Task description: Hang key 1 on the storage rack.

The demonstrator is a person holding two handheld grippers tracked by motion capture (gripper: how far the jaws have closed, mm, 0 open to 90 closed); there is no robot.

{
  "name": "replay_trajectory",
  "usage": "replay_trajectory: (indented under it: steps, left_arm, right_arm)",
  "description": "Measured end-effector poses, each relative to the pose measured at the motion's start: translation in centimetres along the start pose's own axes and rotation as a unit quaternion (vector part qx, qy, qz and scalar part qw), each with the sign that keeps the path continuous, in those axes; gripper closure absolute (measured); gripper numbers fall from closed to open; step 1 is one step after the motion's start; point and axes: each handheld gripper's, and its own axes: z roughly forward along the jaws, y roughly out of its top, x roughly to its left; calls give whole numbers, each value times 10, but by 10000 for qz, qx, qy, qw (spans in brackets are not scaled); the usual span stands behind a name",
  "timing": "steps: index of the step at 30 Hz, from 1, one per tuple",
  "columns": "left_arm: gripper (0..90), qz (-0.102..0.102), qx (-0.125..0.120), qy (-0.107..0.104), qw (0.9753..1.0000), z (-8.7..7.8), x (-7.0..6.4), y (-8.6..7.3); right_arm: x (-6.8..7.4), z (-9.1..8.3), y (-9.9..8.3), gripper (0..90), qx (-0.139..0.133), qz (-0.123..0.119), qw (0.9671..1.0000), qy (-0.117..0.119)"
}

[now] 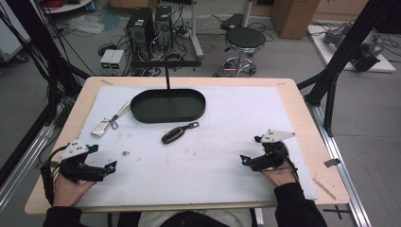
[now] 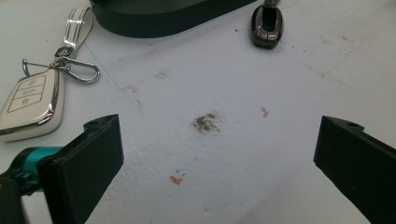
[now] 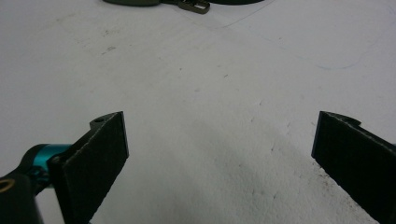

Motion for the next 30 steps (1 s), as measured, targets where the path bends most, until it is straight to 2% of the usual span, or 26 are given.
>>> replay_trajectory:
  steps: [20,30]
  left_arm:
    - [19,-20,113,42,9999,3,-2,-1]
    - [19,25,220,49,9997,4,0,9]
  right_arm:
    - [-2,2,0,29,15,58,10000,11]
    - [-2,3,0,30,48,70,10000,-28]
